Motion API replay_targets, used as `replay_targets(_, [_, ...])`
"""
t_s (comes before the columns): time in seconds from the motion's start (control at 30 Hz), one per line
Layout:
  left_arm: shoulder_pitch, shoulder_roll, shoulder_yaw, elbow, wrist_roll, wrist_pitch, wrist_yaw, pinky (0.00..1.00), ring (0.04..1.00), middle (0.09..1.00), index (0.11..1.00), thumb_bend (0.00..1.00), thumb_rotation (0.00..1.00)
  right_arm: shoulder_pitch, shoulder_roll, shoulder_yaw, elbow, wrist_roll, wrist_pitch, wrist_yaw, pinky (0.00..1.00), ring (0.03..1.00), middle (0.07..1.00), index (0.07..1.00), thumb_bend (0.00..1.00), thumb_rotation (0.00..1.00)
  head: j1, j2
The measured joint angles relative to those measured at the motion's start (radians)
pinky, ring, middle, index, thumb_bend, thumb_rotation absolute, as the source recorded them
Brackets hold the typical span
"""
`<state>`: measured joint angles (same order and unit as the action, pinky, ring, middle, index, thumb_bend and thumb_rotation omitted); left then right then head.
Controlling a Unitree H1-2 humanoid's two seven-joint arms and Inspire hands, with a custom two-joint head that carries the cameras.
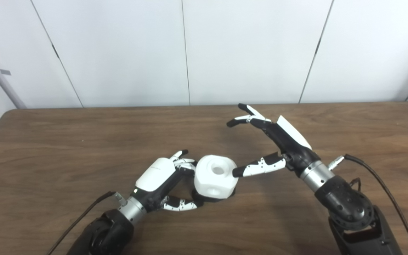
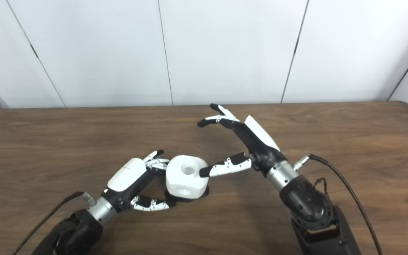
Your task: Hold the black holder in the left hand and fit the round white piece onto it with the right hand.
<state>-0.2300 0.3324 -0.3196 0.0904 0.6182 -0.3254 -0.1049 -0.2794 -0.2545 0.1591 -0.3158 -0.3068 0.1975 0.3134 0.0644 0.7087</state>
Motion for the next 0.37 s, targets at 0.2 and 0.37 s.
replay_targets(0.2, [-0.016,0.004,0.0,-0.023,0.0,0.049,-0.052,0.95,0.873,0.818,0.823,1.0,0.2,-0.002,-0.003,-0.015,-0.003,0.005,0.0,-0.002,1.0,1.0,0.98,0.754,0.88,0.31,0.006,-0.002])
replay_targets(0.37, [-0.018,0.009,0.001,-0.038,-0.003,0.079,-0.074,0.94,0.878,0.836,0.851,1.0,0.22,0.0,0.001,-0.025,-0.003,0.009,0.001,-0.009,1.0,1.0,0.979,0.752,0.85,0.35,0.011,0.002])
